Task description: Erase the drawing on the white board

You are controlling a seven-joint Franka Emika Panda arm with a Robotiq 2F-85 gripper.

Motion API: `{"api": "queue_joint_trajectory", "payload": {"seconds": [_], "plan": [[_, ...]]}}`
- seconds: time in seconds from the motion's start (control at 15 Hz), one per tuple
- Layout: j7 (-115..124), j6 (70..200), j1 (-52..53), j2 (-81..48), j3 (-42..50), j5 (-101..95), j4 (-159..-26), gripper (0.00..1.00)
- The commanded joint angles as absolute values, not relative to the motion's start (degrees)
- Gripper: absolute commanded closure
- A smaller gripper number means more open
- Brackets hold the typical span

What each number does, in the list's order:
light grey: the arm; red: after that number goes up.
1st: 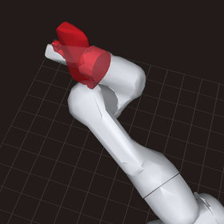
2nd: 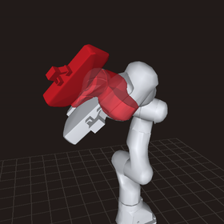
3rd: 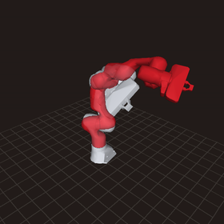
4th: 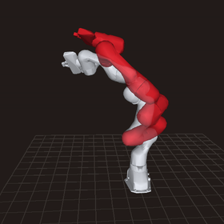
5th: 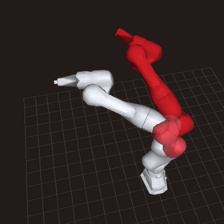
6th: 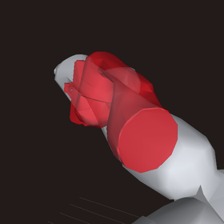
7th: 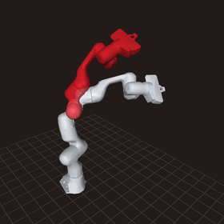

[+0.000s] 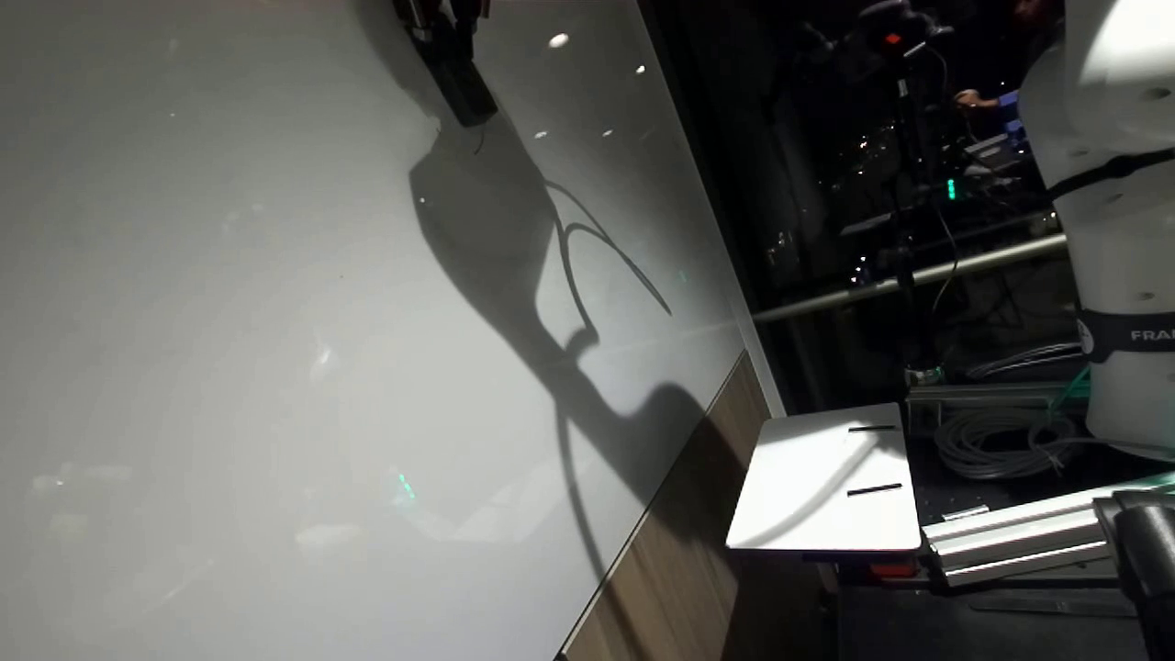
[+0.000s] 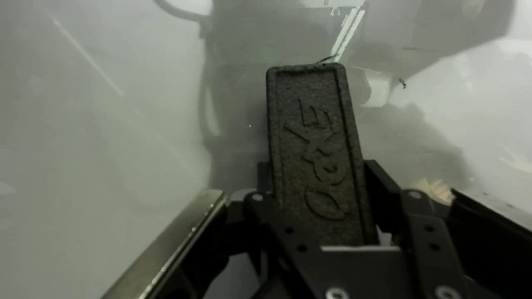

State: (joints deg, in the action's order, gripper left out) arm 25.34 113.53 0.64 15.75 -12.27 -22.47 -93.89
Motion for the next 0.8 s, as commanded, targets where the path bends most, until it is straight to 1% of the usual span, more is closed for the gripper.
{"api": "queue_joint_trajectory", "payload": {"seconds": [0.0,0.73], "plan": [[24.2,119.3,-1.6,9.5,-9.6,-25.0,-92.0,0.7],[23.0,120.2,-2.7,9.7,-6.4,-24.8,-97.0,0.7]]}}
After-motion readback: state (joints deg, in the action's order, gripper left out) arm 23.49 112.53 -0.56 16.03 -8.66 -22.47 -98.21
